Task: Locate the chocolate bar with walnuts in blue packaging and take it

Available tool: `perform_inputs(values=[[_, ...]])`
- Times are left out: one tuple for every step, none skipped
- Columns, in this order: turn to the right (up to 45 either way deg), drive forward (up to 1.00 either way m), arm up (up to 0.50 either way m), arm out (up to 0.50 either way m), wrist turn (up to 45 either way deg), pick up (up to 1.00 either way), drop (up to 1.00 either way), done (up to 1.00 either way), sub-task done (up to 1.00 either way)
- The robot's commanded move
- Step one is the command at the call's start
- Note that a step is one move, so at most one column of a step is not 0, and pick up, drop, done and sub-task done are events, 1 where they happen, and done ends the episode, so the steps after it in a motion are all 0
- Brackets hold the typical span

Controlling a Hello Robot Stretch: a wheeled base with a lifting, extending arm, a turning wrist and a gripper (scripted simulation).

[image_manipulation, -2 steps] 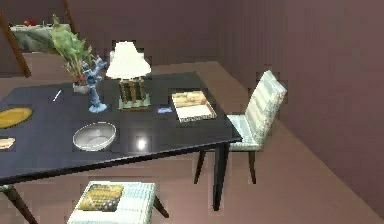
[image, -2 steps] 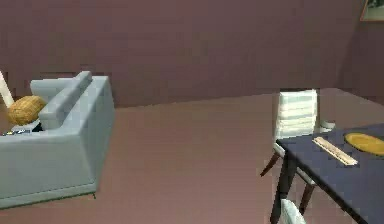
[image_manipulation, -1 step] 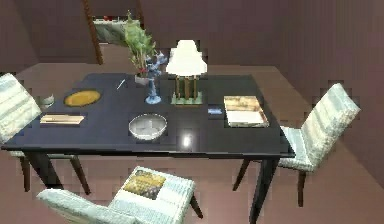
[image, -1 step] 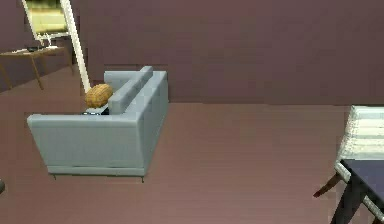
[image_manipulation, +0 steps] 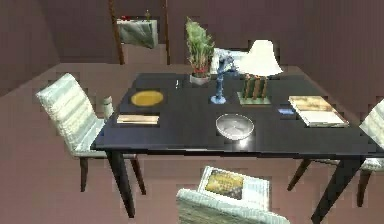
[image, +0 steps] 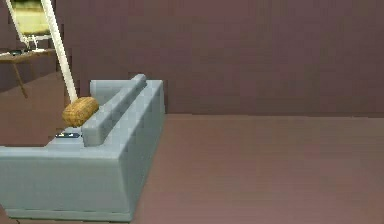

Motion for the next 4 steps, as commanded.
perform_inputs(values=[[0.0,0.30,0.00,0.00,0.0,0.00,0.00,0.00,0.00],[27.0,0.00,0.00,0.00,0.0,0.00,0.00,0.00,0.00],[0.0,1.00,0.00,0.00,0.0,0.00,0.00,0.00,0.00],[3.0,0.00,0.00,0.00,0.0,0.00,0.00,0.00,0.00]])
